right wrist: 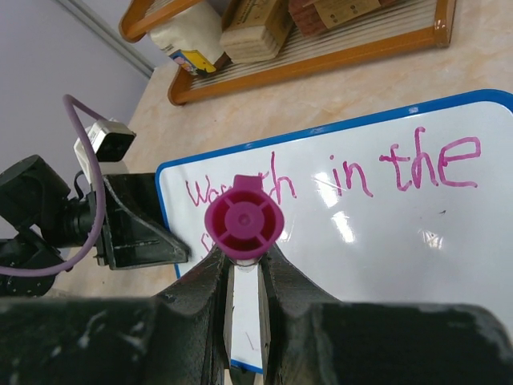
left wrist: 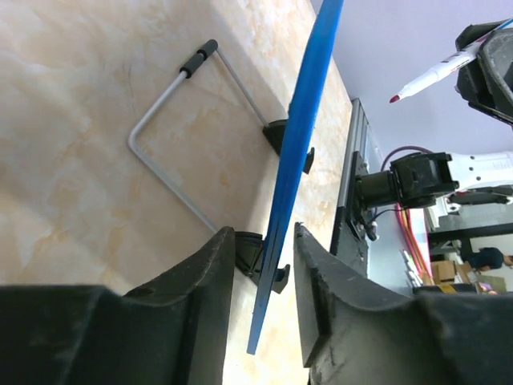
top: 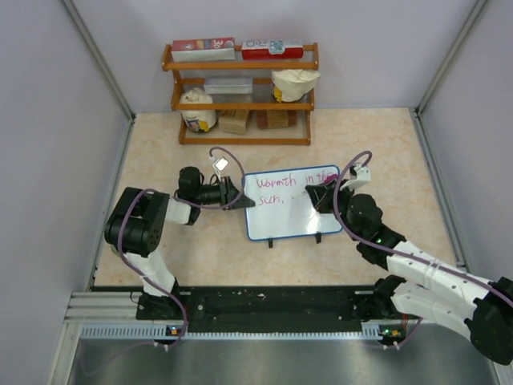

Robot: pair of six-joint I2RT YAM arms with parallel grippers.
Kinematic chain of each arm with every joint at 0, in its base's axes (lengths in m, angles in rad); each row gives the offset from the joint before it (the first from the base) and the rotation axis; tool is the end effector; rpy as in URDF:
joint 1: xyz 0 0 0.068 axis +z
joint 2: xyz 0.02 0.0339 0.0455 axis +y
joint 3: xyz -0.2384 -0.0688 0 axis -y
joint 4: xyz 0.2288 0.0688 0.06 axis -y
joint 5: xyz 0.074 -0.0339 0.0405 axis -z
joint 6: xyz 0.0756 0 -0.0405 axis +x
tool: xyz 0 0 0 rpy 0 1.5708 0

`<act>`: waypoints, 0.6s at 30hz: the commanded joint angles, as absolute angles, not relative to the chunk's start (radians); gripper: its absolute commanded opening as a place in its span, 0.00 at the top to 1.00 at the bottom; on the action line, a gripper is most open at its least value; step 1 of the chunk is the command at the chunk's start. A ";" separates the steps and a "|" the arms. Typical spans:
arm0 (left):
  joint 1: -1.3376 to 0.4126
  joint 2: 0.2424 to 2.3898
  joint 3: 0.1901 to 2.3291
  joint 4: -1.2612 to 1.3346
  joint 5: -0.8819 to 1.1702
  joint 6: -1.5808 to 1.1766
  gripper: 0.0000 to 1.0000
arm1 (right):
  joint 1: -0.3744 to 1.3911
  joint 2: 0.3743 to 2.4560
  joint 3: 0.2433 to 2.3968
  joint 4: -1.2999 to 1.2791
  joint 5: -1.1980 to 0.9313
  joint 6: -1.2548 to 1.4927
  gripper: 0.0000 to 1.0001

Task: Write a sentence on the whiteboard
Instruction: Place the whiteboard at the center of the board.

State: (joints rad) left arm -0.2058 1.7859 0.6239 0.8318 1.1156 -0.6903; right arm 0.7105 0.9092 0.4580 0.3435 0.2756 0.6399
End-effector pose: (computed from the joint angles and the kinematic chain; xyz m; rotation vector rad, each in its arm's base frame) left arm 0.2977 -0.1315 0.1255 0.3609 2.0175 -1.6320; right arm 0.2041 0.1484 0.2401 0.1535 1.7291 0.7801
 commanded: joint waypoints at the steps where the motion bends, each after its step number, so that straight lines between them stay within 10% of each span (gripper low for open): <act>1: -0.192 1.712 0.600 0.833 1.077 -0.647 0.55 | 0.703 0.871 0.449 0.351 0.281 0.643 1.00; 13: -0.169 1.588 0.525 0.818 0.985 -0.592 0.18 | 0.703 0.851 0.446 0.322 0.268 0.644 1.00; 14: -0.167 1.582 0.522 0.815 0.979 -0.588 0.01 | 0.703 0.850 0.448 0.319 0.264 0.647 1.00; 18: -0.155 1.551 0.500 0.816 0.953 -0.583 0.01 | 0.703 0.845 0.453 0.296 0.249 0.647 1.00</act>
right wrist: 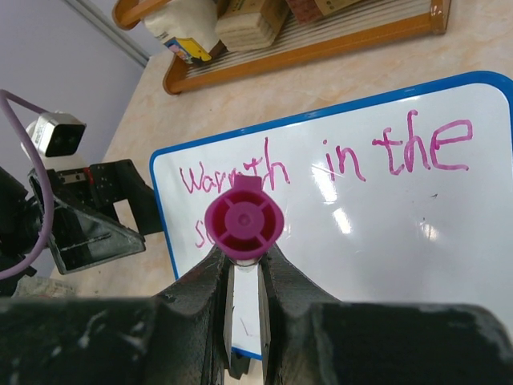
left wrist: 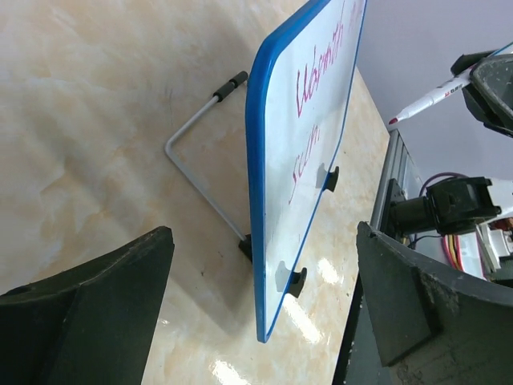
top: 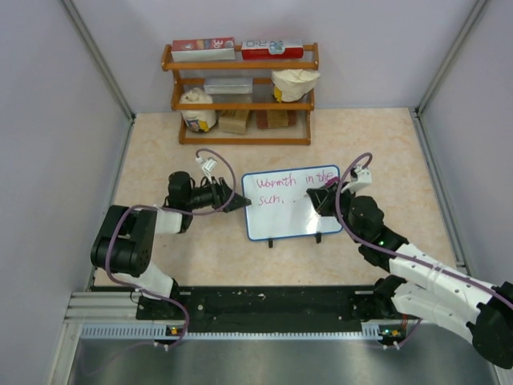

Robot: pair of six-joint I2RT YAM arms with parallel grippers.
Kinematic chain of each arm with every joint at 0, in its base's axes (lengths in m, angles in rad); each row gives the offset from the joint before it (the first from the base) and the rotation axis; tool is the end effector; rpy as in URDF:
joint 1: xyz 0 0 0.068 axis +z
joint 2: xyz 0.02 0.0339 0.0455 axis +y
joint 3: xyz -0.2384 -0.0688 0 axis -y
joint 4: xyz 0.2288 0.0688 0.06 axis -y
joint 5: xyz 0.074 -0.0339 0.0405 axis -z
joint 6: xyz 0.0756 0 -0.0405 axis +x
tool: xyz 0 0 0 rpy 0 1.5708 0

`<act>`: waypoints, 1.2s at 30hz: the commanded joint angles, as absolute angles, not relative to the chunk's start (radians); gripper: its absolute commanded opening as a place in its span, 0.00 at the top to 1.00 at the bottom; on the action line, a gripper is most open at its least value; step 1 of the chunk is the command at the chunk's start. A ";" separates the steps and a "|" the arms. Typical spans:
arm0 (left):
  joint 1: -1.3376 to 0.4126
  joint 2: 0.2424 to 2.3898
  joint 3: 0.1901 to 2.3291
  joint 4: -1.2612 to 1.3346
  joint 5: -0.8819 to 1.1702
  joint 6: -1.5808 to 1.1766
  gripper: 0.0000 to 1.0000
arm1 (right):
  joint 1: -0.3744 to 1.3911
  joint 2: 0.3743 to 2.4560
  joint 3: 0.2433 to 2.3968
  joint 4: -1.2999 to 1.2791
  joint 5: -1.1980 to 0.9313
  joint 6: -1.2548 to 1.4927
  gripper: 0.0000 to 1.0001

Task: Write a sentence on the whiteboard
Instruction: Place the whiteboard at the center of the board, then put down the whiteboard marker without the cap at the center of the board.

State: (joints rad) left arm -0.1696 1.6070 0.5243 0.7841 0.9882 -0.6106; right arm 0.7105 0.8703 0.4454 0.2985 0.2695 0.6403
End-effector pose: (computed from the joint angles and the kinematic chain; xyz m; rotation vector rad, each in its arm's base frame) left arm 0.2844 -0.1128 0.1438 0.3126 1.9604 -1.4370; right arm 0.1990 0.1447 0.2376 0.1468 1.7484 0.7752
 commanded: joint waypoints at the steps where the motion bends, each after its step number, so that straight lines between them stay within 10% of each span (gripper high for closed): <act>1: -0.150 1.543 0.494 0.816 0.945 -0.581 0.01 | 0.703 0.844 0.453 0.285 0.247 0.647 1.00; 36: -0.129 1.276 0.417 0.566 0.566 -0.437 0.01 | 0.703 0.396 0.193 -0.251 0.034 1.068 1.00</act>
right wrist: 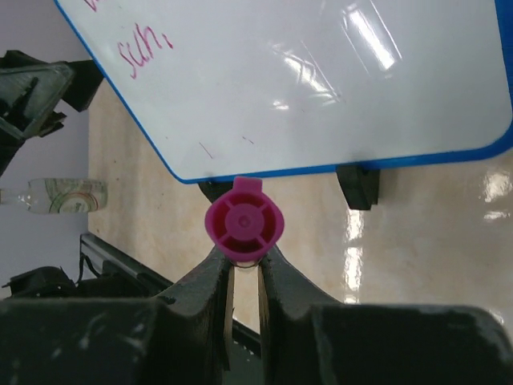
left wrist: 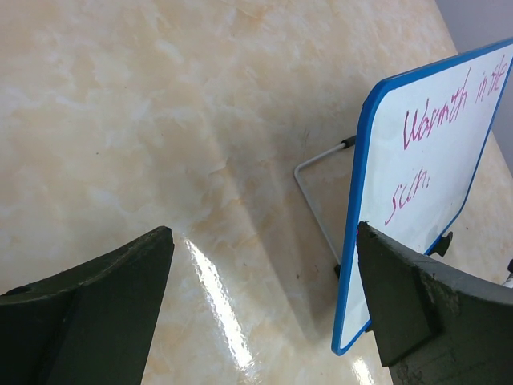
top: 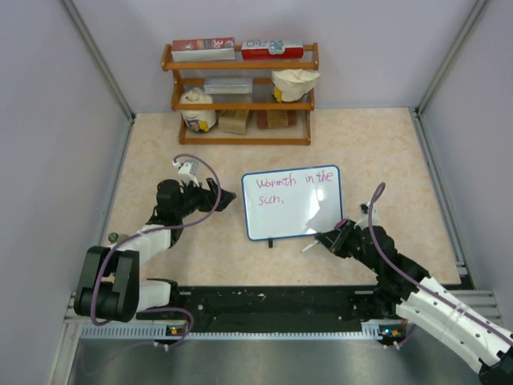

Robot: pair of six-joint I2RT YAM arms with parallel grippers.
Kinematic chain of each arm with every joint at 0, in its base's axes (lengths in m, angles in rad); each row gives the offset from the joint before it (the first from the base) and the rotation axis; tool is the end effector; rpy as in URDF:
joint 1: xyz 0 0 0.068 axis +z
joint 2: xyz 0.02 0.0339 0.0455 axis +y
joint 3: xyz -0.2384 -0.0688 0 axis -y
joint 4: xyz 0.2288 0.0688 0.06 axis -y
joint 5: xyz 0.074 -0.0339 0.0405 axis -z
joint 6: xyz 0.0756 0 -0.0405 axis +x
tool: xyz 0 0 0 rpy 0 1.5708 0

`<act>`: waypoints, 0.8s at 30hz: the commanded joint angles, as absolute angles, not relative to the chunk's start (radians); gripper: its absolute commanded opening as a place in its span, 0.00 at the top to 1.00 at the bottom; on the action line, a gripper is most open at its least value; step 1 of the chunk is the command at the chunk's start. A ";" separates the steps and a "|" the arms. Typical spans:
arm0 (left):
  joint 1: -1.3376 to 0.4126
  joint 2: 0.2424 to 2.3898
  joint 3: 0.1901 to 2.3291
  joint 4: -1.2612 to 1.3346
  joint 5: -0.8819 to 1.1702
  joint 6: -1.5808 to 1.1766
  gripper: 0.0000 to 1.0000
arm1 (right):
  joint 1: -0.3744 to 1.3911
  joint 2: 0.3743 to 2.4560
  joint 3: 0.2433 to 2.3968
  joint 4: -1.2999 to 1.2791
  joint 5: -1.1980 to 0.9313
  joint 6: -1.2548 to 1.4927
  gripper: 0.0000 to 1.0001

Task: Write a sentence on the whiteboard
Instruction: Put down the whiteboard marker without the cap at the center of the board.

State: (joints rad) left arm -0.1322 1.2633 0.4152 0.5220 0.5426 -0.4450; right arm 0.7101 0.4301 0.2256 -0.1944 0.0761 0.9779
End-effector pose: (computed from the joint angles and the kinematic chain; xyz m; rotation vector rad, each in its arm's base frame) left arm 0.2681 -0.0750 0.1644 0.0791 1.9489 -0.9006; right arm 0.1381 0.1111 0.1672 0.3353 2.0892 0.9956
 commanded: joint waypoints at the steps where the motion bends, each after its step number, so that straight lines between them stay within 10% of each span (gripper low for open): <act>1: -0.127 1.279 0.419 0.568 0.569 -0.439 0.01 | 0.703 0.381 0.186 -0.259 0.025 1.081 1.00; 17: -0.127 1.313 0.431 0.572 0.595 -0.442 0.02 | 0.701 0.334 0.081 -0.341 0.003 1.207 1.00; 24: -0.127 1.313 0.431 0.569 0.591 -0.443 0.02 | 0.703 0.334 0.067 -0.351 0.003 1.249 0.78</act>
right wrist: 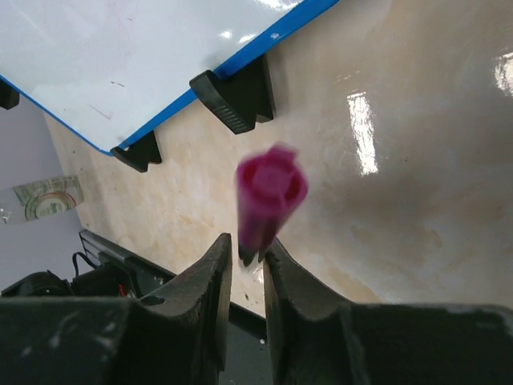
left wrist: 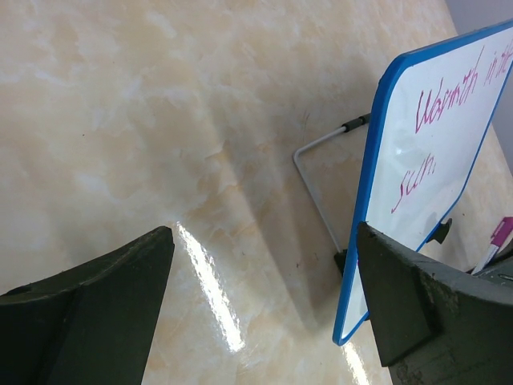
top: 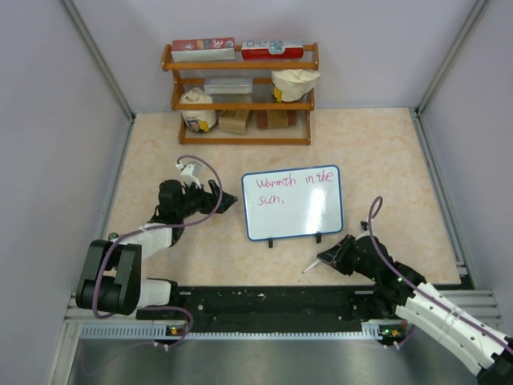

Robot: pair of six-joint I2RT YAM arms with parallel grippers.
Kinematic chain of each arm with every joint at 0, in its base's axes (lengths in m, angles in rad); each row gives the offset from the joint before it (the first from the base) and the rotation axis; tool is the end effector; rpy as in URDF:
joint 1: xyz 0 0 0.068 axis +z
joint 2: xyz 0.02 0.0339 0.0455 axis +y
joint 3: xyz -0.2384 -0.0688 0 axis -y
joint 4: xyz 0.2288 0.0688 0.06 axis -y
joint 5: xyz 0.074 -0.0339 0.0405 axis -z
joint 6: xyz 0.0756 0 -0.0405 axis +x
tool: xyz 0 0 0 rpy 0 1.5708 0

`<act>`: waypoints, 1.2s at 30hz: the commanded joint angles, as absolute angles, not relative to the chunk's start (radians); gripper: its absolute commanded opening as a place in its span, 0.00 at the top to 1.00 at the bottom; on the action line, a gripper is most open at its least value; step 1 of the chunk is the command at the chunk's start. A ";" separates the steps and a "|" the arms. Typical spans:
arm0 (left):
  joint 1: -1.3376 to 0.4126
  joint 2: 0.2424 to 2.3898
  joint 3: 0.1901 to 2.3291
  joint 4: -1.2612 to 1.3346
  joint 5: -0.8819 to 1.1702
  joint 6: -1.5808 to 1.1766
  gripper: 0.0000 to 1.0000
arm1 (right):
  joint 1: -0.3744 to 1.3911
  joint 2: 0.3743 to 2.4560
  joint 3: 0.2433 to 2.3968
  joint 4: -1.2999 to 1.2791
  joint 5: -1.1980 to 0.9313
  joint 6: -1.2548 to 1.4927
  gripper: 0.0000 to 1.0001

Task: Write a sentence on the whiteboard
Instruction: Put down the whiteboard marker without the cap at the center of the board, then reset both arms

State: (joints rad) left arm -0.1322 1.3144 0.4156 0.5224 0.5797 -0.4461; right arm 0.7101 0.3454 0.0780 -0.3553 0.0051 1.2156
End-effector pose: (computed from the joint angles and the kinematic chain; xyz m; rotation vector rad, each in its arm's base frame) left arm 0.2687 -0.0775 0.1520 0.0863 1.9981 -0.9404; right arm 0.1168 0.0999 0.1044 0.6049 2.3295 1.0101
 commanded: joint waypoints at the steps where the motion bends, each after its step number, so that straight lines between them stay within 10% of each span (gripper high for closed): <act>1: -0.127 1.313 0.431 0.569 0.591 -0.443 0.02 | 0.703 0.333 0.066 -0.351 0.003 1.255 0.75; 21: -0.127 1.310 0.433 0.554 0.574 -0.442 0.02 | 0.703 0.330 0.110 -0.376 0.037 1.212 0.02; 36: -0.129 1.302 0.433 0.549 0.566 -0.442 0.01 | 0.703 0.330 0.163 -0.390 0.078 1.146 0.01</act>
State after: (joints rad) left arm -0.1322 1.3140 0.4156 0.5213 0.5743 -0.4458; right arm 0.7101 0.3336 0.1005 -0.3683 0.0368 1.1961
